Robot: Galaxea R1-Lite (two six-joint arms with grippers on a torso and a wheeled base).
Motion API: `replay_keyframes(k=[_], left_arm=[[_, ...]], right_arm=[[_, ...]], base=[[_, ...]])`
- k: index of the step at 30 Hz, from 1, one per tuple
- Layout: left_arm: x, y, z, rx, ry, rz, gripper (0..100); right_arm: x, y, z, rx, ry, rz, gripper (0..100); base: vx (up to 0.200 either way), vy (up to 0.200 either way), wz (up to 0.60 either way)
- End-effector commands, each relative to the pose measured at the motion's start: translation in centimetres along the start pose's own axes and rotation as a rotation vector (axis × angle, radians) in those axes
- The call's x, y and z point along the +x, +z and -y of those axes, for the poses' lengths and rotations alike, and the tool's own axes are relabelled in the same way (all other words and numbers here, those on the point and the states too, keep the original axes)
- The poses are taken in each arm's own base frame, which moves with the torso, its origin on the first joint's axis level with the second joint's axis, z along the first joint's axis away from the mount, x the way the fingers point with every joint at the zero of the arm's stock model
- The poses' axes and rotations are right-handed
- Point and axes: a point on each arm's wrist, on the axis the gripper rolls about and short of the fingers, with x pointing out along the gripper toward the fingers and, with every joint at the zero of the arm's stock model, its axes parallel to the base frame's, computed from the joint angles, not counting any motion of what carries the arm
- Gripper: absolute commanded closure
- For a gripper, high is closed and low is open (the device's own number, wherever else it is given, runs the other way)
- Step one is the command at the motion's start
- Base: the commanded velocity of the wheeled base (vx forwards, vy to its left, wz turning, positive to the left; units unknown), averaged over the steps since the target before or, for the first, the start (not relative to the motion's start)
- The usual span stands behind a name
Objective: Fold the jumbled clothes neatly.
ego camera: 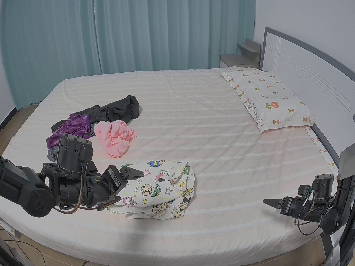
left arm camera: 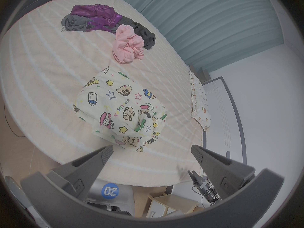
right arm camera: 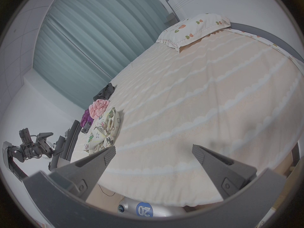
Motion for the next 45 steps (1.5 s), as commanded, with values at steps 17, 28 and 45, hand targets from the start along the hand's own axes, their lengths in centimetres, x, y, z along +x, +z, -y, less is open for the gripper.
replay_keyframes(k=[17, 28, 45], left_arm=[[1.1, 1.2, -1.5, -0.033, -0.035, 0.023, 0], [0.9, 1.7, -2.0, -0.051, -0.041, 0.014, 0], [0.9, 1.7, -2.1, -0.111, -0.039, 0.008, 0]], right_arm=[[-0.3, -0.3, -0.3, -0.007, -0.028, 0.011, 0], [0.2, -0.4, -2.1, -0.082, -0.003, 0.07, 0], [6.8, 1.8, -8.7, -0.206, 0.17, 0.099, 0]], base=[[0.0, 0.165, 0.0], [0.0, 0.2, 0.0], [0.0, 0.094, 0.0]])
